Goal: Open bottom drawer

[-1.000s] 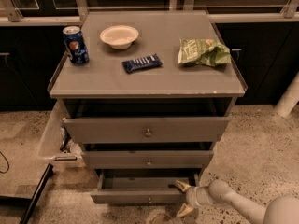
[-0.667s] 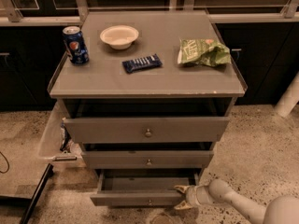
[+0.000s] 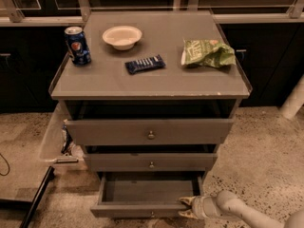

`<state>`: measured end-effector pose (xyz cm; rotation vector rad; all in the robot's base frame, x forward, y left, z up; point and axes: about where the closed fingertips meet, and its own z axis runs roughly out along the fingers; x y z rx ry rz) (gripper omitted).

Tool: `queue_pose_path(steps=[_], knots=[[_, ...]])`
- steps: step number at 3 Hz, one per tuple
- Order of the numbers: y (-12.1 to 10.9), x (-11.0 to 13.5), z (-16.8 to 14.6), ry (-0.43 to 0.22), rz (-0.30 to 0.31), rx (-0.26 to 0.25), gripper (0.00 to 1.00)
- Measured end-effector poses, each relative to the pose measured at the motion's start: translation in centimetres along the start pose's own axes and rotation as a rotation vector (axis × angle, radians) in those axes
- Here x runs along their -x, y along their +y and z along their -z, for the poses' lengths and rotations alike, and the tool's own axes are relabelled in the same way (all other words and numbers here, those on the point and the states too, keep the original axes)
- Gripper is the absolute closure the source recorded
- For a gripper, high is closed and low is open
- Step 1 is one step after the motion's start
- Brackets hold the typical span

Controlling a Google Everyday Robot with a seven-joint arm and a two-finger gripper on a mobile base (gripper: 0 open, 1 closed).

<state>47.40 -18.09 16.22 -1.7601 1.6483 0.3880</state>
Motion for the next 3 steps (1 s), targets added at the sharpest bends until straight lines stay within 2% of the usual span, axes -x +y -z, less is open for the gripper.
queue_pose_path(steps=[1, 3], knots=[[-0.05, 0.07, -0.15, 0.0, 0.0, 0.0, 0.85], [-0.04, 0.08, -0.15, 0.0, 0.0, 0.0, 0.38]])
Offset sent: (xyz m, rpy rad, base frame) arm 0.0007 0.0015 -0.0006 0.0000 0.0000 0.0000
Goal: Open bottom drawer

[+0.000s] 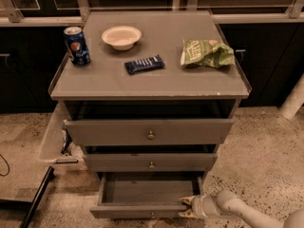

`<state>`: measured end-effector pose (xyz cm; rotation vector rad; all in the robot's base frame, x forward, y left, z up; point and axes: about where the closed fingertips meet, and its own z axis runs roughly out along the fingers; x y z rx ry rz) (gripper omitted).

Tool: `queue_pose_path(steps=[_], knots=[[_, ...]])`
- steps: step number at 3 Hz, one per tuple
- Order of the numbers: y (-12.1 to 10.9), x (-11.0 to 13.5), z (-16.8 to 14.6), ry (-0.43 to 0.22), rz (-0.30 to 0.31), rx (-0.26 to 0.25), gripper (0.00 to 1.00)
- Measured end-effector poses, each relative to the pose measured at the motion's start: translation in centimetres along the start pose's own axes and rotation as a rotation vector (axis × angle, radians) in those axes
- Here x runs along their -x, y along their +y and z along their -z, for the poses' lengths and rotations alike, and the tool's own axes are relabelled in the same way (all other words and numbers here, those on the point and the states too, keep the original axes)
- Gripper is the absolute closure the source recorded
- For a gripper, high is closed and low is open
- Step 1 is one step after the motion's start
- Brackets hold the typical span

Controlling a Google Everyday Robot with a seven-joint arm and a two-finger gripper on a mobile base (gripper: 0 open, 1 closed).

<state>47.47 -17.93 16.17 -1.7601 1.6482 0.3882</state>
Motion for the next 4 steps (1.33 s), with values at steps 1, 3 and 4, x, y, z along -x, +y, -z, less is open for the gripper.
queue_pose_path(steps=[1, 3, 4], knots=[[0.0, 0.0, 0.0, 0.0, 0.0, 0.0, 0.15], [0.5, 0.5, 0.5, 0.005, 0.005, 0.002, 0.0], [1.1, 2.3, 3.1, 0.004, 0.045, -0.015, 0.0]])
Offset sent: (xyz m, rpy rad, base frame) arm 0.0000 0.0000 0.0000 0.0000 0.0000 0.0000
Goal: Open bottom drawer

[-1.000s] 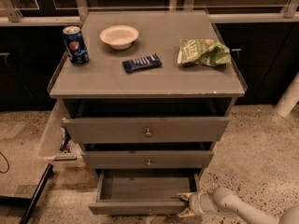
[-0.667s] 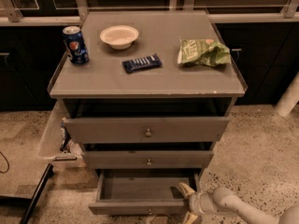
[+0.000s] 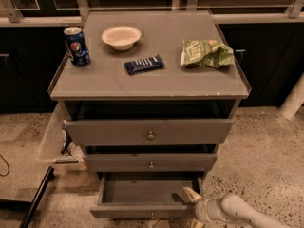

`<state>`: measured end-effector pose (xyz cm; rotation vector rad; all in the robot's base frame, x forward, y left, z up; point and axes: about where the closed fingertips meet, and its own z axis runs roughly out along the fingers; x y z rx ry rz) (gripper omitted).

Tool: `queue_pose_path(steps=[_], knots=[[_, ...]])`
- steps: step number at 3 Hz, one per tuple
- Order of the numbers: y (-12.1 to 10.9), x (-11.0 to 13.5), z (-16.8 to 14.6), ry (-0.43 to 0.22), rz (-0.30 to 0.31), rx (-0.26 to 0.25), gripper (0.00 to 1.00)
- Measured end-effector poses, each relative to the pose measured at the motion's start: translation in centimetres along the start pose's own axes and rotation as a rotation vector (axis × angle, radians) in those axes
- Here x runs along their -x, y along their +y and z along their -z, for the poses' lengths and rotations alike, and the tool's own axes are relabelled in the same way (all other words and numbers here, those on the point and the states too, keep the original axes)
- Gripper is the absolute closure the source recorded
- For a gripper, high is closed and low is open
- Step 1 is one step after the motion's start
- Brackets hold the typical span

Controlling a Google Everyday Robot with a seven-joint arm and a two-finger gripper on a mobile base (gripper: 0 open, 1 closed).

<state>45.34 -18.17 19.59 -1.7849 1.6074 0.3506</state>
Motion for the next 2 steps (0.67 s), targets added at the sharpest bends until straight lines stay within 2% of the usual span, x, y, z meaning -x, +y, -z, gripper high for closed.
queue_pose_path(steps=[1, 2], knots=[[0.3, 2.1, 3.1, -0.005, 0.05, -0.026, 0.0], [0.6, 3.6, 5.3, -0.039, 0.099, -0.053, 0.0]])
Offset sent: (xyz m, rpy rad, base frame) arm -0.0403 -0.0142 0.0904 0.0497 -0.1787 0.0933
